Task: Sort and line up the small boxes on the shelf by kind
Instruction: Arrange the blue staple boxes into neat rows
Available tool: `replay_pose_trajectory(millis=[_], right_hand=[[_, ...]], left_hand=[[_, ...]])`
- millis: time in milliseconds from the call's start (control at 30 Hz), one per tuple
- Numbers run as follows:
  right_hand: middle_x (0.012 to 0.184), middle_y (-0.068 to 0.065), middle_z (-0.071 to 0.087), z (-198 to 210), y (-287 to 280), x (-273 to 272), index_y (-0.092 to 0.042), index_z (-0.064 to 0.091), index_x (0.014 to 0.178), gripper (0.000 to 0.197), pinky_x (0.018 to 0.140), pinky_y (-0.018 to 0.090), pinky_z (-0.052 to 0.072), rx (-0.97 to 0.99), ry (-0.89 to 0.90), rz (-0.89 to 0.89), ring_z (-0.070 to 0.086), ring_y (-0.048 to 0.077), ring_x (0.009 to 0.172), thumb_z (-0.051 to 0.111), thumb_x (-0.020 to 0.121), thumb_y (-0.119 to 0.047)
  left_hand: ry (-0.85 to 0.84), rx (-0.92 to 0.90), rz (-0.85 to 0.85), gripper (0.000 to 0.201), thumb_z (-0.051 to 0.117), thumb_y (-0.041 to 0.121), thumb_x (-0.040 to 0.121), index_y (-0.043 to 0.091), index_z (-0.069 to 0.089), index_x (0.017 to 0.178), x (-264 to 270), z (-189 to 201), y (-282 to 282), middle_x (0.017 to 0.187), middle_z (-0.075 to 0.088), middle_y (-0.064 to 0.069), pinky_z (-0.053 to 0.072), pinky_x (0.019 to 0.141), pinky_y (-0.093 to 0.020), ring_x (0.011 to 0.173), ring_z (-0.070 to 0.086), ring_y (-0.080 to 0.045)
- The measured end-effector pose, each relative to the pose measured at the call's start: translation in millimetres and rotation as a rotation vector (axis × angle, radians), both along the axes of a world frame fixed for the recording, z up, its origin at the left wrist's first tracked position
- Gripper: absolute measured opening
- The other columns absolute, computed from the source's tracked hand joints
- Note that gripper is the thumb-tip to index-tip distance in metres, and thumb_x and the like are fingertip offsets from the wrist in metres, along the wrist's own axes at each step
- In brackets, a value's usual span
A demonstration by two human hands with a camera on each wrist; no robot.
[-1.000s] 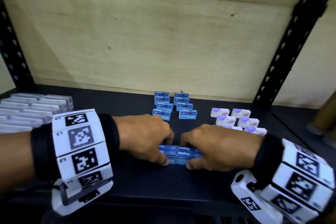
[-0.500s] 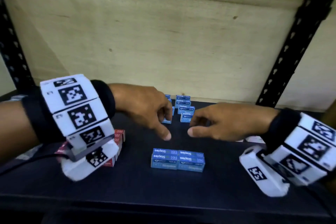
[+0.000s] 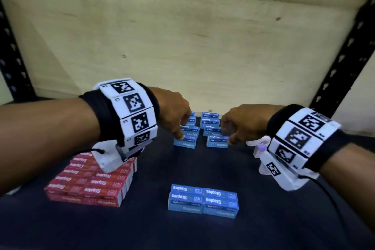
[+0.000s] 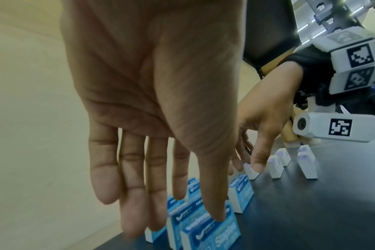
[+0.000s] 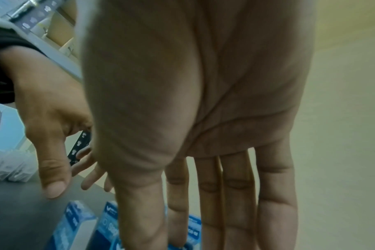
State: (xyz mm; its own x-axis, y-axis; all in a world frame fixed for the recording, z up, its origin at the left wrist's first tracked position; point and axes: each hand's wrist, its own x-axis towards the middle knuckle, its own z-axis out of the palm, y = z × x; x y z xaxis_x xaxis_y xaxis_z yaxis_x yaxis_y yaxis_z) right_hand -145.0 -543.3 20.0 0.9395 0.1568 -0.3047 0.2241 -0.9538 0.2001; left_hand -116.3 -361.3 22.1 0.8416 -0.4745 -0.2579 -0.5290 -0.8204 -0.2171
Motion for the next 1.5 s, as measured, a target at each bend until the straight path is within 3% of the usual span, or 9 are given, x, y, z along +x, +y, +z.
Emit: replay_pose_trajectory(millis=[167,433,567,700,833,1033,1200,1400,1500], right_hand=[[0.122,-0.001,0.064,-10,6,11,-0.022,0.06,0.126,0.037,0.095,0.033,0.047,-0.035,0.03,0.042,0.06,0.021,0.108,0.069,0.091,-0.033],[0.108,-0.001,0.068,-14,6,6,-0.02,0.066,0.113,0.027,0.091,0.036,0.052,-0.032,0.043,0.055,0.063,0.02,0.096,0.07,0.09,-0.034],[0.096,-0.006,0.069,-11,5,-10,-0.022,0.068,0.104,0.02,0.085,0.032,0.053,-0.004,0.05,0.094,0.063,0.017,0.086,0.07,0.089,-0.034],[0.082,-0.012,0.063,-14,0,-32,-0.028,0.066,0.097,0.013,0.076,0.026,0.048,0.038,0.048,0.139,0.058,0.013,0.079,0.069,0.088,-0.037],[0.076,-0.015,0.061,-13,-4,-53,-0.035,0.061,0.087,0.01,0.078,0.027,0.051,0.058,0.065,0.148,0.062,0.011,0.083,0.069,0.087,-0.041],[0.077,-0.014,0.063,-12,-7,-79,-0.032,0.067,0.098,0.013,0.081,0.032,0.055,0.071,0.073,0.137,0.062,0.008,0.078,0.067,0.088,-0.04],[0.079,-0.014,0.062,-13,-7,-92,-0.033,0.064,0.095,0.009,0.078,0.03,0.054,0.068,0.088,0.116,0.063,0.01,0.08,0.066,0.09,-0.041],[0.075,-0.013,0.056,-16,-6,-101,-0.033,0.06,0.095,0.009,0.076,0.03,0.054,0.097,0.089,0.098,0.057,0.01,0.073,0.064,0.091,-0.04],[0.078,-0.014,0.056,-16,-5,-104,-0.034,0.059,0.102,0.018,0.076,0.03,0.052,0.094,0.097,0.09,0.056,0.009,0.073,0.066,0.089,-0.043]], left_hand=[[0.062,0.012,-0.036,0.046,0.07,0.047,0.086,0.024,0.06,0.124,8,-7,-11,0.095,0.054,0.007,0.039,0.075,-0.027,0.087,0.05,-0.014],[0.087,0.003,-0.076,0.035,0.066,0.039,0.091,0.019,0.064,0.12,7,-12,-13,0.111,0.065,0.003,0.037,0.069,-0.023,0.086,0.051,-0.013],[0.095,-0.005,-0.115,0.032,0.066,0.04,0.091,0.023,0.064,0.117,-1,-12,-11,0.101,0.06,0.008,0.031,0.054,-0.015,0.083,0.049,-0.009],[0.131,-0.019,-0.149,0.026,0.068,0.039,0.089,0.021,0.067,0.107,-14,-16,-6,0.1,0.07,0.003,0.038,0.055,-0.018,0.077,0.055,-0.011],[0.153,-0.016,-0.153,0.025,0.07,0.038,0.088,0.02,0.068,0.106,-29,-16,2,0.099,0.072,0.002,0.042,0.061,-0.02,0.079,0.06,-0.013],[0.234,-0.024,-0.124,0.022,0.072,0.04,0.085,0.024,0.068,0.099,-45,-12,15,0.091,0.074,0.005,0.053,0.077,-0.027,0.084,0.067,-0.011],[0.219,-0.047,-0.149,0.021,0.07,0.04,0.086,0.027,0.068,0.102,-60,-11,20,0.068,0.057,0.02,0.045,0.065,-0.018,0.063,0.051,0.004],[0.212,-0.043,-0.196,0.011,0.068,0.041,0.088,0.031,0.064,0.091,-73,-11,24,0.068,0.056,0.021,0.044,0.062,-0.017,0.062,0.051,0.004],[0.203,-0.022,-0.202,0.016,0.069,0.038,0.087,0.032,0.065,0.101,-79,-10,26,0.076,0.059,0.019,0.045,0.066,-0.02,0.065,0.052,0.003]])
